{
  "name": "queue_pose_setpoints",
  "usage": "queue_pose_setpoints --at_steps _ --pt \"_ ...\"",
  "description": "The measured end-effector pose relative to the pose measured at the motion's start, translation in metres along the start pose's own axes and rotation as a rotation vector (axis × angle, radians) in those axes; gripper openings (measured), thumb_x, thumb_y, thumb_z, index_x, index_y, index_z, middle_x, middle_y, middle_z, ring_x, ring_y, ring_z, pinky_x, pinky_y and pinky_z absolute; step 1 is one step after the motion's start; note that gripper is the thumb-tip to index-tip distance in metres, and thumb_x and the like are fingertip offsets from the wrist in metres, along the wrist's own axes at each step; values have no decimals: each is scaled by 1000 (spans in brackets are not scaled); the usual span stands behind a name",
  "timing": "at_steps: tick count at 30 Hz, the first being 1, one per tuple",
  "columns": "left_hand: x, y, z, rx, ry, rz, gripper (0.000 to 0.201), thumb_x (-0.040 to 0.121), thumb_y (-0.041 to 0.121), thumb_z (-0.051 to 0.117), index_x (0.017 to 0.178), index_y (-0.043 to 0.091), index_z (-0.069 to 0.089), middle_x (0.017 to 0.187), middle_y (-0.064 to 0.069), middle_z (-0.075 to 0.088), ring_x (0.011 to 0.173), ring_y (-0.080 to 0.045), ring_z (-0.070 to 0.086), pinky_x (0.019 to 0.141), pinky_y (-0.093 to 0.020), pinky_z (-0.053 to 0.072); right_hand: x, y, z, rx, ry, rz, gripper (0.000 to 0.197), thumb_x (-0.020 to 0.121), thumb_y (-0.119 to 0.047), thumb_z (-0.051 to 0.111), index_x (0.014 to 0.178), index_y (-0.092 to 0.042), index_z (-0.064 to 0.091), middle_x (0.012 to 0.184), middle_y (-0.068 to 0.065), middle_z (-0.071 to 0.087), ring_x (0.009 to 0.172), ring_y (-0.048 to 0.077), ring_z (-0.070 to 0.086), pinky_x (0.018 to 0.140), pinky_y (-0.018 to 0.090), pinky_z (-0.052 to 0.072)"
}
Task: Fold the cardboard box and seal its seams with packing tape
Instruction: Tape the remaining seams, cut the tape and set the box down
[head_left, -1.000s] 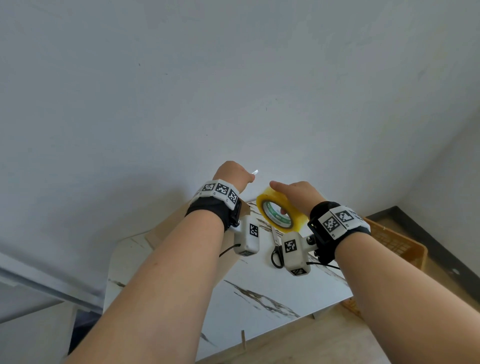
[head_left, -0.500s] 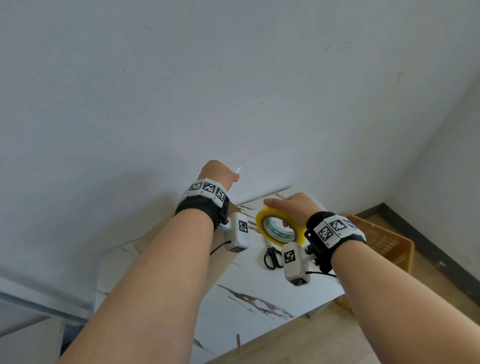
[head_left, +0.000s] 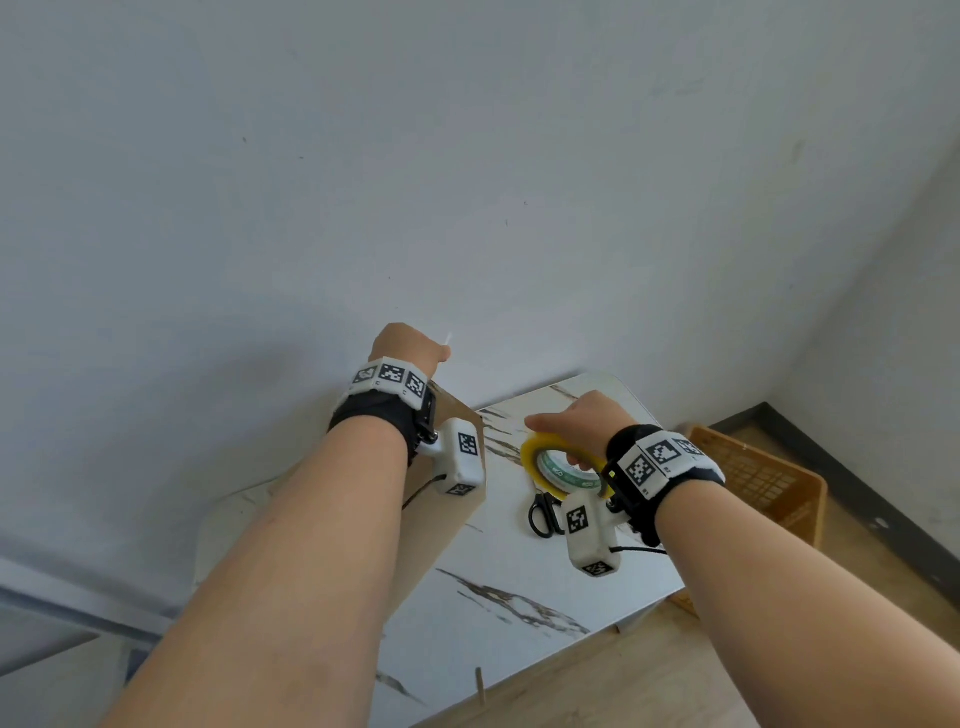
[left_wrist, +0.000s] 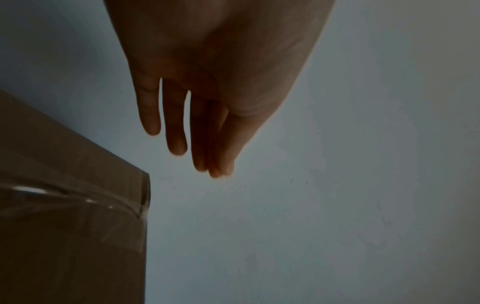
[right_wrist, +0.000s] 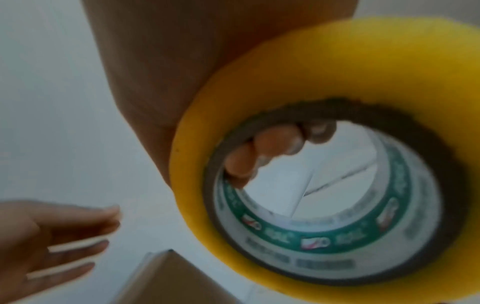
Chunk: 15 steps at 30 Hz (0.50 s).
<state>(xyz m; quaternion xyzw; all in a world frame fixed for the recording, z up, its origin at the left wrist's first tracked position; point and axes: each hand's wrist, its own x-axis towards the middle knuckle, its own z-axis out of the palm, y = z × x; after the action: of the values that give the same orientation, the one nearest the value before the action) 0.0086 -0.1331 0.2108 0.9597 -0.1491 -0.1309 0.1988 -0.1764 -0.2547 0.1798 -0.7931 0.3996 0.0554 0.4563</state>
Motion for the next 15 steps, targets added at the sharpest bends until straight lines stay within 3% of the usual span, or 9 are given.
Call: queue_pose_setpoints --at_steps 2,4,6,8,10,12,13,15 --pt "2 -1 -5 -31 8 -17 47 86 26 61 53 10 30 57 -9 47 56 -21 41 52 -29 37 -2 0 -2 12 0 -2 48 74 -57 67 71 -10 60 54 5 63 46 20 55 55 26 46" --pt "6 -3 -10 -61 21 -31 47 87 24 61 53 8 32 85 -21 67 65 -21 46 69 -38 52 -3 -3 -5 127 -23 -2 52 78 -61 63 75 -9 59 54 7 62 45 20 56 57 28 47" --pt "7 -9 -17 -100 38 -64 40 87 25 62 60 0 46 111 -24 66 78 -29 60 86 -40 52 -5 -9 -8 203 -25 -10 45 84 -55 61 84 -10 60 57 7 61 43 19 57 56 27 48" --pt "12 -16 -22 -106 51 -88 39 86 26 63 62 -1 48 109 -23 68 94 -34 66 89 -40 52 -5 -14 -10 205 22 -48 33 88 -41 61 88 -9 59 64 6 59 52 19 57 59 28 46" --pt "19 -22 -23 -100 39 -111 41 85 27 63 58 5 42 88 -17 66 78 -29 63 80 -38 53 -6 -18 -10 153 31 -84 30 86 -37 61 88 -8 61 69 7 62 59 21 58 64 30 47" --pt "25 -26 -20 -98 36 -146 41 84 29 64 58 7 41 68 -8 55 57 -23 49 58 -32 46 -9 -23 -8 163 -11 -100 34 84 -39 63 87 -5 65 62 9 66 51 22 60 58 28 50" --pt "26 -28 -18 -110 33 -157 41 84 29 64 57 8 40 63 -5 51 52 -20 44 50 -28 39 -11 -26 -7 151 -20 -102 35 84 -40 63 86 -4 66 59 9 66 47 21 60 55 26 51" --pt "29 -34 -13 -172 11 -147 39 84 25 65 57 12 40 67 -4 53 57 -20 47 45 -23 33 -12 -33 -3 75 1 -102 36 82 -39 62 82 -4 66 55 7 66 43 18 59 54 24 49"
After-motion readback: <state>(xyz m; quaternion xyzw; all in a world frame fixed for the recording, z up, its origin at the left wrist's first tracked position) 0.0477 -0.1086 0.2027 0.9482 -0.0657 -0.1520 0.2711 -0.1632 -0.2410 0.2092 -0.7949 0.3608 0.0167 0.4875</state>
